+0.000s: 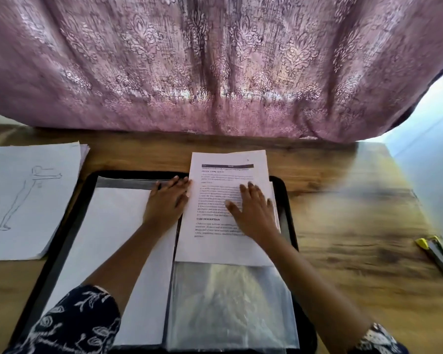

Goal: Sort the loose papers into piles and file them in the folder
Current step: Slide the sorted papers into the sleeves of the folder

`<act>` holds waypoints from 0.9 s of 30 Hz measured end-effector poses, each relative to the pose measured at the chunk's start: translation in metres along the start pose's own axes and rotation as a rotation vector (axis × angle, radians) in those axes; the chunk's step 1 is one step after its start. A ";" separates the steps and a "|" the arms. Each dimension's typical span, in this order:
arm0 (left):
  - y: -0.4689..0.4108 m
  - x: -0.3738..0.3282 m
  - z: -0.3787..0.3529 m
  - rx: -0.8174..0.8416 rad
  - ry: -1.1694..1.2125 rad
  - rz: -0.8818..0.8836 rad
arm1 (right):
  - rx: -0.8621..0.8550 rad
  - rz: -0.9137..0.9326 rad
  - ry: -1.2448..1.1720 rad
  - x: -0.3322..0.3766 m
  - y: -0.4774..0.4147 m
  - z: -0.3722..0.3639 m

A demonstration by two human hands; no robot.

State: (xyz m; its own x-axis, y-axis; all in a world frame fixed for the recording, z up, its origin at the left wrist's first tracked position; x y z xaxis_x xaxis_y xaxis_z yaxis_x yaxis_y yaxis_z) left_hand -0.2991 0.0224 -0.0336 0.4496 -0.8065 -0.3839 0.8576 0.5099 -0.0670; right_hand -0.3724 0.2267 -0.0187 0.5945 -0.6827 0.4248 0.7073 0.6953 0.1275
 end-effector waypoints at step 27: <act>-0.005 0.000 -0.006 0.007 -0.012 0.059 | -0.315 0.192 0.164 0.006 -0.170 0.025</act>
State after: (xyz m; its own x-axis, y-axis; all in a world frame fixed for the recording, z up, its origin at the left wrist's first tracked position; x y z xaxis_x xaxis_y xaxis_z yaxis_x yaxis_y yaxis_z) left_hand -0.3044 0.0219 -0.0389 0.5025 -0.7788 -0.3755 0.8311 0.5548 -0.0385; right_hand -0.4983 0.1097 -0.0154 0.7626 -0.5913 0.2623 0.6446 0.7283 -0.2323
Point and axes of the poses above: each hand's wrist, its own y-axis away from the middle knuckle, its own z-axis out of the back of the hand, x = y × z, the point moved 10 cm from there along -y, towards the middle knuckle, and after that the axes turned 13 degrees about z, right-handed, at the moved point
